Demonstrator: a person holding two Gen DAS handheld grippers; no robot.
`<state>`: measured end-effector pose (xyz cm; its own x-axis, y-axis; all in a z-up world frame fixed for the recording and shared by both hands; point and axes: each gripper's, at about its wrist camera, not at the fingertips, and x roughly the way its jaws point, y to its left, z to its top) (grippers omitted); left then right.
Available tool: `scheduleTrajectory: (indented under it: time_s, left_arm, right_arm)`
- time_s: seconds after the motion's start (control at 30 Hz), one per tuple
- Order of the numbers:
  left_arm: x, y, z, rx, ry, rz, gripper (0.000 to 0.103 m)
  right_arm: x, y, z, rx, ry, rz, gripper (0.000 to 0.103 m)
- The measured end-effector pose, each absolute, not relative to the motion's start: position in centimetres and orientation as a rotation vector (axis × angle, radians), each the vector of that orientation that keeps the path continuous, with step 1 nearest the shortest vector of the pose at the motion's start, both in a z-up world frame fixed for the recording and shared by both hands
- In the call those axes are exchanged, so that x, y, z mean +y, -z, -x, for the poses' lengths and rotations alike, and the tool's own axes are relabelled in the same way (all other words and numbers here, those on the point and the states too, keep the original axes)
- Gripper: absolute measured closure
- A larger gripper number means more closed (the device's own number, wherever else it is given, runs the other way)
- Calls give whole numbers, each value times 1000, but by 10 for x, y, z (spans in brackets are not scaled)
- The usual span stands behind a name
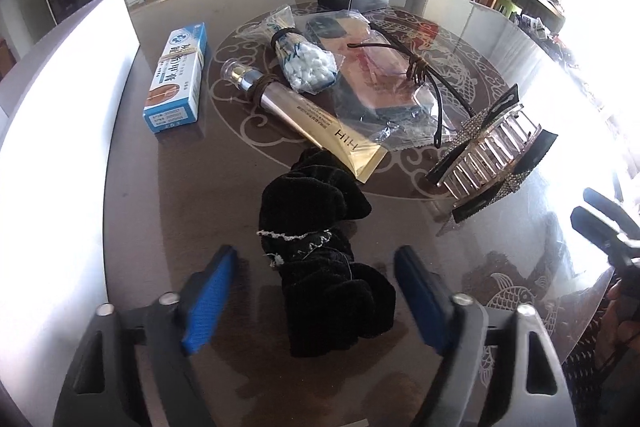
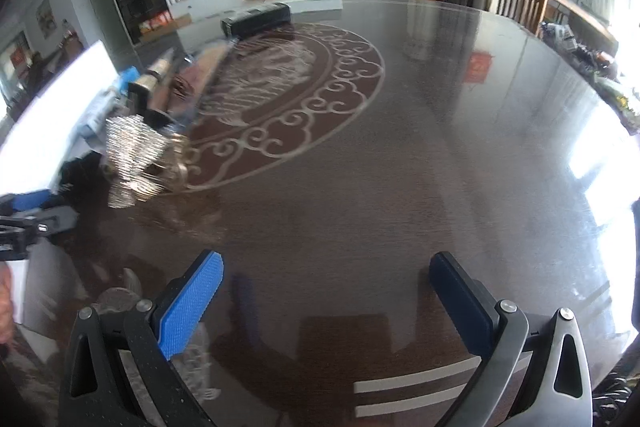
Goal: Organize objects
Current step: 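Grasp the black velvet pouch with the left gripper and lift it, then carry the black pouch toward the bin with the left gripper while the right gripper grasps the rhinestone hair clip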
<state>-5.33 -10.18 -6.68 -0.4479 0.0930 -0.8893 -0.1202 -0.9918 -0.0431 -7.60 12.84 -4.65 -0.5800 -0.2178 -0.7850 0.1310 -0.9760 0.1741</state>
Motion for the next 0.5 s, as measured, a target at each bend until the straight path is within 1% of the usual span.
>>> scheduleTrajectory:
  time_s: [0.03, 0.07, 0.1, 0.2, 0.33, 0.37, 0.4, 0.47, 0.5]
  left_arm:
    - [-99, 68, 51, 75, -2596, 1570, 55]
    - [-96, 68, 49, 107, -2611, 1556, 65]
    - [-95, 66, 47, 90, -2605, 1543, 67]
    - [-93, 65, 41, 68, -2590, 1537, 67]
    - [-97, 66, 25, 114, -2590, 1535, 67]
    - [-100, 66, 19, 117, -2591, 1533, 67]
    - [-103, 66, 16, 112, -2592, 1530, 67]
    - [-107, 66, 10, 101, -2599, 1520, 67]
    - [-109, 66, 8, 97, -2602, 1517, 67]
  right_arm:
    - [122, 37, 77, -170, 2604, -1287, 0]
    - [110, 25, 81, -163, 2573, -1244, 0]
    - [98, 17, 85, -135, 2549, -1224, 0]
    - [47, -4, 108, -11, 2460, -1172, 0]
    - [14, 4, 137, 96, 2457, -1199, 0]
    - [15, 12, 138, 84, 2454, -1224, 5]
    - [22, 19, 141, 45, 2442, -1254, 15]
    - [40, 32, 137, -40, 2429, -1320, 24]
    - [50, 38, 134, -79, 2429, -1346, 24]
